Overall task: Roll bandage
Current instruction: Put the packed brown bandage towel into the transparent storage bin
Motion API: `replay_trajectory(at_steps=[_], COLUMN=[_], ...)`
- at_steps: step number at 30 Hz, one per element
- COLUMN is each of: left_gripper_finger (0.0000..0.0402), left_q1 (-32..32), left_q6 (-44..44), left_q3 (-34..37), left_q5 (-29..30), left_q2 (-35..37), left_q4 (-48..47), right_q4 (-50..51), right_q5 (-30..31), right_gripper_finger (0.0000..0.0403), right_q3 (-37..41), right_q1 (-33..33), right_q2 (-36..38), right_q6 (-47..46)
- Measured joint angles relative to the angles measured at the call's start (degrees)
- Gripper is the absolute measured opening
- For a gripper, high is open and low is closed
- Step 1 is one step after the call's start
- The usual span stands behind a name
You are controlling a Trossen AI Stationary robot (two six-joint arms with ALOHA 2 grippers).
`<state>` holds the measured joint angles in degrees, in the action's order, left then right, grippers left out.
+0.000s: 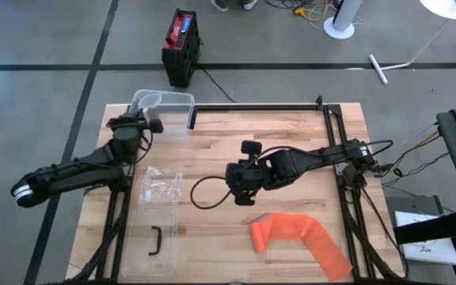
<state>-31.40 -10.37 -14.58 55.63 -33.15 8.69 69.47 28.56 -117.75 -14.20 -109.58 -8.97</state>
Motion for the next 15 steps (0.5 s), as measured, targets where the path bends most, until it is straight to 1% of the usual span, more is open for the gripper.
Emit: replay_trajectory(at_steps=[1, 6, 10, 15], left_gripper_finger=[0.0000, 0.0000, 0.0000, 0.0000], left_q1=[0.0, 0.0, 0.0, 0.0], left_q6=[-1.1, -6.6, -10.4, -11.0], left_q3=[0.6, 4.1, 7.1, 8.4], left_q5=[1.2, 1.8, 5.3, 7.7], left_q2=[0.0, -0.2, 0.0, 0.5], left_q4=[-0.2, 0.0, 0.8, 0.7], right_q4=[0.0, -0.9, -1.0, -1.1], right_q5=[0.0, -0.1, -0.1, -0.1], right_gripper_finger=[0.0018, 0.0018, 0.0018, 0.0018], right_q3=[0.0, 0.0, 0.0, 0.2], right_q1=[0.0, 0.0, 0.0, 0.0], right_q2=[0.0, 0.0, 0.0, 0.0], right_q6=[0.0, 0.0, 0.4, 0.6])
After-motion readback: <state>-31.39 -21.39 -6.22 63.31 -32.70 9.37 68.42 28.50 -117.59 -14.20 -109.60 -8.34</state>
